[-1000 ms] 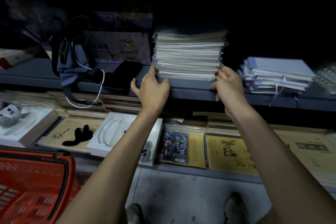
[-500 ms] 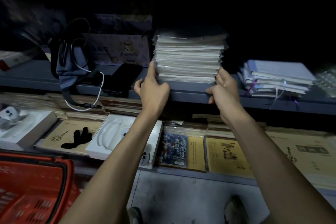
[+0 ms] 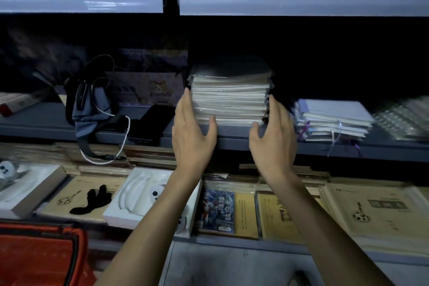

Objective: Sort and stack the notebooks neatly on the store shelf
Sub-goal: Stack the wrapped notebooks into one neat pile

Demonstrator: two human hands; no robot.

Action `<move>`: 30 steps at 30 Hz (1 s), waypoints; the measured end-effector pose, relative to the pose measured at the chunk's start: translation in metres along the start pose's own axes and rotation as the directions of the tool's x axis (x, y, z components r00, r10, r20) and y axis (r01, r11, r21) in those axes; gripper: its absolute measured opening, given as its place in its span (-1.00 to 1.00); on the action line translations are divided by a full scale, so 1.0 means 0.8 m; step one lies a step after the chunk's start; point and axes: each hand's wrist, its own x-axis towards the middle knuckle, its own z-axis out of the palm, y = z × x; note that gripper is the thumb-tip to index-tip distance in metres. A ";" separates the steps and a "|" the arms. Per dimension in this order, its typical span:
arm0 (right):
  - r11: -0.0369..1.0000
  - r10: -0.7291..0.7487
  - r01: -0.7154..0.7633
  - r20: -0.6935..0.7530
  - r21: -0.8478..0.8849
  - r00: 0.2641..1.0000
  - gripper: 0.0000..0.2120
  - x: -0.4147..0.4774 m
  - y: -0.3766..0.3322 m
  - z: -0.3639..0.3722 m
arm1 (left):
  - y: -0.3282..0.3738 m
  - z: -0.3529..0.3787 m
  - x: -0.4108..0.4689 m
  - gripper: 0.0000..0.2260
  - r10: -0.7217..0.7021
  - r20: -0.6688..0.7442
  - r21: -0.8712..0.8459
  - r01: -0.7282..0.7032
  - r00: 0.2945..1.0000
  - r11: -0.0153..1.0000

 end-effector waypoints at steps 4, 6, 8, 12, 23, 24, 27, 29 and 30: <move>0.914 -0.290 0.287 0.034 -0.288 0.957 -0.29 0.016 0.000 0.004 | 0.006 0.010 0.008 -0.30 0.202 -0.005 0.337 -0.189 0.979 0.922; 0.854 -0.370 0.382 0.102 -0.354 0.923 -0.28 0.023 0.005 0.011 | 0.006 0.018 0.008 -0.29 0.209 0.033 0.431 -0.203 0.977 0.879; 0.827 -0.399 0.417 0.128 -0.377 0.908 -0.28 0.029 0.008 0.017 | 0.002 0.027 0.008 -0.27 0.186 0.029 0.459 -0.179 0.982 0.870; 0.824 -0.409 0.409 0.089 -0.393 0.908 -0.25 0.039 0.012 0.026 | -0.006 0.039 0.016 -0.24 0.196 -0.012 0.417 -0.174 0.980 0.892; 0.868 -0.404 0.381 -0.007 -0.318 0.915 -0.25 0.043 0.009 0.054 | -0.004 0.053 0.028 -0.29 0.192 -0.123 0.317 -0.145 0.974 0.937; 0.870 -0.409 0.388 -0.007 -0.304 0.912 -0.25 0.042 0.008 0.053 | -0.003 0.052 0.029 -0.29 0.186 -0.119 0.308 -0.142 0.975 0.941; 0.937 -0.342 0.332 -0.099 -0.108 0.934 -0.29 0.038 0.002 0.046 | 0.005 0.045 0.025 -0.35 0.147 -0.140 0.152 -0.126 0.979 0.980; 0.962 -0.196 0.228 -0.204 0.151 0.959 -0.30 0.033 -0.002 0.040 | 0.014 0.033 0.026 -0.46 0.051 -0.217 -0.124 -0.079 0.975 0.989; 0.940 -0.091 0.153 -0.208 0.305 0.974 -0.30 0.031 -0.006 0.035 | 0.008 0.034 0.031 -0.51 -0.046 -0.238 -0.280 -0.023 0.970 0.960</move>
